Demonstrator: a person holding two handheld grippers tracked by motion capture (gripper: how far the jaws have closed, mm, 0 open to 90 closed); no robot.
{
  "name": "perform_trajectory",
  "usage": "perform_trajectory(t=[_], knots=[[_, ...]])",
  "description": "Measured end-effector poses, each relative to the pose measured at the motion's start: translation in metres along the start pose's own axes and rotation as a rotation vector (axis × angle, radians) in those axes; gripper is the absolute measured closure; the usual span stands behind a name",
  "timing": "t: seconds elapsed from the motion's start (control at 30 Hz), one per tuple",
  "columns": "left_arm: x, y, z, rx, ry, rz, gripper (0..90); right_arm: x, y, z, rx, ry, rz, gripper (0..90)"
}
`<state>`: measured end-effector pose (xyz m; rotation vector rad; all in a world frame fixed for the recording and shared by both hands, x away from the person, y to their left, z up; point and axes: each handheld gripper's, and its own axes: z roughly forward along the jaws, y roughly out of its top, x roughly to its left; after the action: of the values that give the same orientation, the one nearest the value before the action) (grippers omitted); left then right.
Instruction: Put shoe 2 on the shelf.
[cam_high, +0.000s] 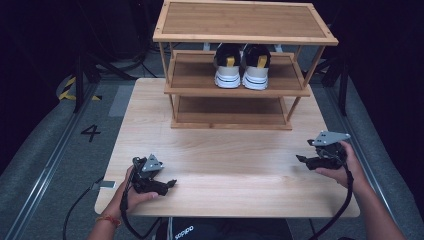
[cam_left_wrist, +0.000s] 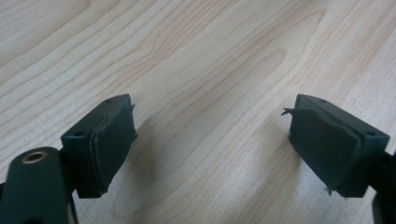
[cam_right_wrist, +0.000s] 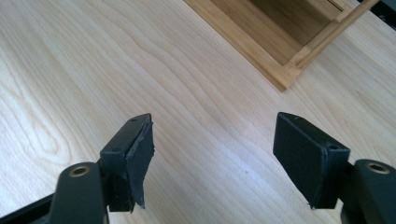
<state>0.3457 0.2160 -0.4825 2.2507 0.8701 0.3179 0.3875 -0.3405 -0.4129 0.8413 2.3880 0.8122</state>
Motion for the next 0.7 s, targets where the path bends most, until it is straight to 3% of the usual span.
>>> perform_trajectory(t=[0.27,0.47,0.7], knots=[[0.000,0.000,0.000,0.000,0.001,0.000,14.9,-0.003,-0.030,-0.007,-0.026,0.002,0.049,28.7],[0.000,0.000,0.000,0.000,0.008,-0.001,14.8,-0.006,-0.063,-0.009,-0.043,0.005,0.128,28.3],[0.000,0.000,0.000,0.000,0.007,-0.001,14.9,-0.005,-0.100,-0.005,-0.017,0.004,0.234,27.4]])
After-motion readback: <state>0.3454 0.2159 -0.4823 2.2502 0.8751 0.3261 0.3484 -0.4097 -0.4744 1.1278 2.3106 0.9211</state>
